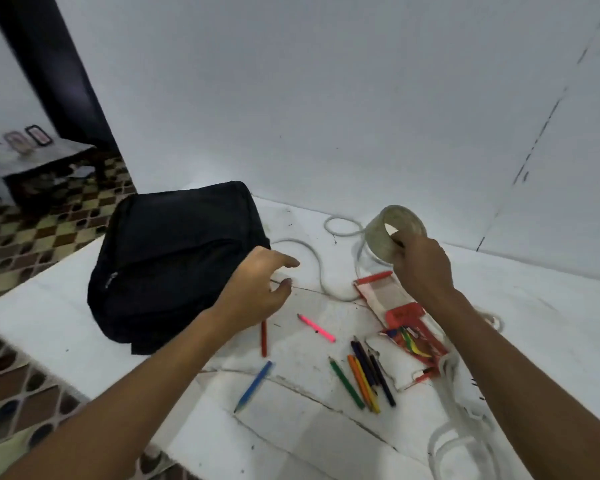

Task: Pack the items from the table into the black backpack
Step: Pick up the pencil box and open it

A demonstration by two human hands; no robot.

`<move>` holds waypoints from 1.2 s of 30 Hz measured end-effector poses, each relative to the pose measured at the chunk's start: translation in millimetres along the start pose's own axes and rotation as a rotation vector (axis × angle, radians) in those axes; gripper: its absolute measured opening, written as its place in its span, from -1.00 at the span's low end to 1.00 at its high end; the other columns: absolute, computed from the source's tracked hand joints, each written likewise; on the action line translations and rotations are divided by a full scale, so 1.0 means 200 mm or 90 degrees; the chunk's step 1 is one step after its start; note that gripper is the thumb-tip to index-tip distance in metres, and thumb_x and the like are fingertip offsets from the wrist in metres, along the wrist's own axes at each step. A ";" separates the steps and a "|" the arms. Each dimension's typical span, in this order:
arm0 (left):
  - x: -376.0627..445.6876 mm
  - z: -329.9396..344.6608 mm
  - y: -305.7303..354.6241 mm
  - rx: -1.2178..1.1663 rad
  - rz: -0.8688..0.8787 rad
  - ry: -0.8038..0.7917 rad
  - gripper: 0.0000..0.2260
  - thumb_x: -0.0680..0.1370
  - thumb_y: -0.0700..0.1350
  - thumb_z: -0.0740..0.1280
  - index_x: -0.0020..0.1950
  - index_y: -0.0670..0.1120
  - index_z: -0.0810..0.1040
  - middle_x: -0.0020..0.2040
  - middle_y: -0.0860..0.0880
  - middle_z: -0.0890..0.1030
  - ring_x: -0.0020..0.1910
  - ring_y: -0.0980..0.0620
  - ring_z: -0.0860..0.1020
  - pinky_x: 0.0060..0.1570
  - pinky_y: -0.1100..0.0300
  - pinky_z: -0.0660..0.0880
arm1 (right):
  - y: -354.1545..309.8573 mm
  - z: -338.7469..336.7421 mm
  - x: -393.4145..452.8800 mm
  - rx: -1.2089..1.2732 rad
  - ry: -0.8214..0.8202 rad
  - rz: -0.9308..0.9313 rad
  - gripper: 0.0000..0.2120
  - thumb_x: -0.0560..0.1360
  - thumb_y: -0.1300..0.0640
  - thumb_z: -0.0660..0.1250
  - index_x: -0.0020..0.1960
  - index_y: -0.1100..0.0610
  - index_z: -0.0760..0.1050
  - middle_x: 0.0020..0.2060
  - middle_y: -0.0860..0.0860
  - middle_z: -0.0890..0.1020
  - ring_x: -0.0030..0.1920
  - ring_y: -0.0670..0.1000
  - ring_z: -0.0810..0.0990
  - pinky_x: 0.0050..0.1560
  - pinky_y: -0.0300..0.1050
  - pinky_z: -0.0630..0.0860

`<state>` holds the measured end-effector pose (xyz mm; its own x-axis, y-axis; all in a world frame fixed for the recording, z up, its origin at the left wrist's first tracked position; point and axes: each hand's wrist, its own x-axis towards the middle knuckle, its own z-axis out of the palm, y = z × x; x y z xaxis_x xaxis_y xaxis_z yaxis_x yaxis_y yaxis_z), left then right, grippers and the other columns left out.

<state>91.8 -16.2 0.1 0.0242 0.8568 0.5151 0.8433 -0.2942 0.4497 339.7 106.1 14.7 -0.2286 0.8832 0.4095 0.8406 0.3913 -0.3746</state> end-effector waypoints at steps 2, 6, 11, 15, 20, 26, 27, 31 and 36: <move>-0.06 -0.13 -0.11 0.077 -0.020 0.052 -0.74 0.41 -0.16 0.38 0.08 -0.13 0.63 -0.02 -0.01 0.63 0.04 0.02 0.50 0.09 0.14 0.47 | -0.17 0.01 -0.03 0.107 0.030 -0.062 -0.75 0.40 0.39 0.26 0.00 0.20 0.60 -0.23 0.16 0.66 -0.21 0.22 0.59 -0.25 -0.07 0.44; -0.20 -0.33 -0.35 0.226 -0.128 0.004 -0.45 0.33 0.18 0.38 0.29 0.01 0.51 0.25 0.01 0.50 0.28 -0.04 0.35 0.23 -0.10 0.39 | -0.51 0.14 -0.11 0.267 0.043 -0.142 -0.77 0.39 0.40 0.36 0.03 0.26 0.63 -0.15 0.16 0.70 -0.16 0.17 0.65 -0.13 -0.13 0.48; -0.34 -0.41 -0.61 0.240 -0.185 -0.244 -0.08 0.20 0.44 0.35 0.48 0.12 0.22 0.49 0.01 0.16 0.48 -0.05 0.07 0.42 -0.08 0.16 | -0.78 0.32 -0.24 0.411 0.033 -0.175 -0.74 0.37 0.39 0.41 0.06 0.27 0.62 -0.08 0.04 0.68 -0.10 -0.01 0.63 -0.03 -0.20 0.56; -0.43 -0.45 -0.74 0.118 -0.061 -0.161 -0.54 0.29 -0.02 0.48 0.14 0.06 0.45 0.24 0.10 0.35 0.27 0.08 0.32 0.19 0.15 0.47 | -0.90 0.38 -0.25 0.481 0.004 -0.152 -0.76 0.39 0.38 0.43 0.05 0.23 0.59 -0.13 -0.18 0.60 -0.09 -0.26 0.57 -0.07 -0.44 0.51; -0.43 -0.44 -0.77 0.222 0.060 -0.036 -0.77 0.38 -0.02 0.40 -0.02 -0.06 0.57 -0.09 0.04 0.56 -0.10 0.02 0.52 -0.26 0.08 0.56 | -1.00 0.33 -0.21 0.643 -0.081 -0.098 -0.76 0.41 0.39 0.40 -0.08 0.06 0.55 -0.18 -0.03 0.64 -0.10 -0.03 0.63 -0.03 -0.14 0.59; -0.22 -0.58 -0.79 0.002 -0.200 0.012 -0.91 0.51 0.01 0.38 -0.18 0.06 0.58 -0.25 0.12 0.62 -0.24 0.12 0.58 -0.22 0.12 0.50 | -1.12 0.29 -0.18 0.848 -0.154 -0.039 -0.51 0.26 0.02 0.49 0.12 0.19 0.50 -0.03 0.05 0.67 0.03 0.05 0.65 0.07 0.00 0.58; -0.17 -0.63 -0.79 -0.011 -0.214 0.023 -0.86 0.51 0.00 0.40 -0.25 0.09 0.54 -0.30 0.11 0.60 -0.29 0.10 0.56 -0.27 0.16 0.45 | -1.14 0.28 -0.18 0.840 -0.155 -0.053 -0.50 0.25 -0.01 0.49 0.11 0.16 0.51 -0.04 0.02 0.67 0.02 0.02 0.65 0.03 -0.07 0.58; 0.05 -0.79 -0.79 -0.015 -0.214 0.016 -0.88 0.51 -0.04 0.39 -0.22 0.02 0.59 -0.29 0.02 0.62 -0.26 0.00 0.58 -0.23 0.12 0.47 | -1.17 0.27 -0.19 0.869 -0.136 -0.069 -0.56 0.28 -0.03 0.47 0.11 0.06 0.48 -0.10 0.00 0.66 -0.04 0.03 0.64 0.00 -0.01 0.56; 0.25 -0.98 -0.78 0.018 -0.145 0.034 -0.86 0.52 -0.04 0.35 -0.10 -0.06 0.66 -0.24 0.00 0.65 -0.19 -0.05 0.58 -0.14 0.06 0.50 | -1.17 0.28 -0.30 0.816 -0.026 -0.070 -0.52 0.36 0.11 0.43 0.23 -0.05 0.39 -0.03 -0.14 0.62 -0.02 -0.10 0.62 -0.11 -0.27 0.56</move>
<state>-142.7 -10.3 98.6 -0.1967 0.8761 0.4401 0.8383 -0.0826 0.5390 128.7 -23.5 31.7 -0.2999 0.8288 0.4724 -0.2483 0.4103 -0.8775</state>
